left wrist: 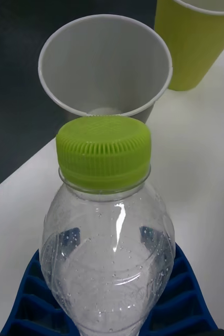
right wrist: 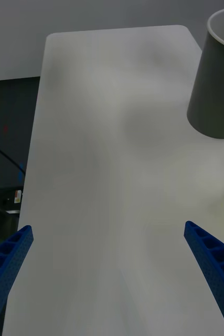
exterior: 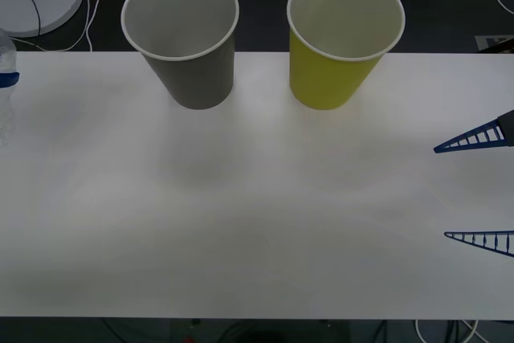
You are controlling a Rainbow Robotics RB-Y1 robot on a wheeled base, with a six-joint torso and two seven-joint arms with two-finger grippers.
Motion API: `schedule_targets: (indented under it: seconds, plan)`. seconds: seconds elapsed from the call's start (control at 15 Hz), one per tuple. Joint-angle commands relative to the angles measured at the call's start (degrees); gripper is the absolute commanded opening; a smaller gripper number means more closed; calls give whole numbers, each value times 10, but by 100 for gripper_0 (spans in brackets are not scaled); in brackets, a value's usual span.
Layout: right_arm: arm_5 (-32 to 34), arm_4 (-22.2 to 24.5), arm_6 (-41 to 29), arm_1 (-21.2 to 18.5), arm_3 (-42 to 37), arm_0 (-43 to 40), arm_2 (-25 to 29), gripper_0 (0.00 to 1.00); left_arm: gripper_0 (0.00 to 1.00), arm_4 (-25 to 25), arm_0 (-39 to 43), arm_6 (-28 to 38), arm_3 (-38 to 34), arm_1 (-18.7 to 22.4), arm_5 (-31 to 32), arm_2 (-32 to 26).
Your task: Put the can into the green bin and the plastic bottle into the gray bin
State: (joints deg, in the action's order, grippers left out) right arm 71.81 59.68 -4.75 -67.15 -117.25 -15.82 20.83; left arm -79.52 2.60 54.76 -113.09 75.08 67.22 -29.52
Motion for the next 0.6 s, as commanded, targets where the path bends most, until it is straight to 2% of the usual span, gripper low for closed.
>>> schedule_targets:
  seconds: [0.07, 0.4, 0.6]
  plan:
    - [0, 0, 0, 0, 0, 0, 0, 100, 0, 0, -58, 2, 35, 11, 40, 24]
    - [0, 0, 0, 0, 0, 0, 0, 100, 0, -12, -178, 7, 93, 22, 121, 78]
    - [0, 0, 0, 0, 0, 0, 0, 100, 0, -21, -237, 12, 115, 23, 136, 120]
